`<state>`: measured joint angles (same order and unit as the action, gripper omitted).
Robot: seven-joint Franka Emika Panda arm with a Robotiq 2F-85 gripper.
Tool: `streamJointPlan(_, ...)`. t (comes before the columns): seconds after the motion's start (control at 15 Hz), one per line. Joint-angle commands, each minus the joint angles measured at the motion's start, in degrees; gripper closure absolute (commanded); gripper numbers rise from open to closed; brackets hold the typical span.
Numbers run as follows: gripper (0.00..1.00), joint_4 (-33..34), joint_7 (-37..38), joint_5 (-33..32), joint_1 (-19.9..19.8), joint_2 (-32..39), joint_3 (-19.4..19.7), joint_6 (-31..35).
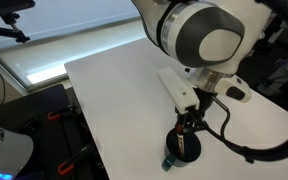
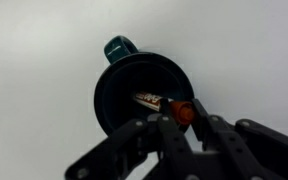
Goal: Remove the marker from the cup
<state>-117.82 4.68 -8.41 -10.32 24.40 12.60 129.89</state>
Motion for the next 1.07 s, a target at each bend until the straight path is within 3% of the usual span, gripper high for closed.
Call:
streamJointPlan(0.0, 0.94, 0.65, 1.50, 3.62, -0.55, -0.52, -0.82, 0.55)
streamJointPlan(1.0, 0.94, 7.74, 2.84, 14.98, -1.22, -2.66, -1.35, 0.73)
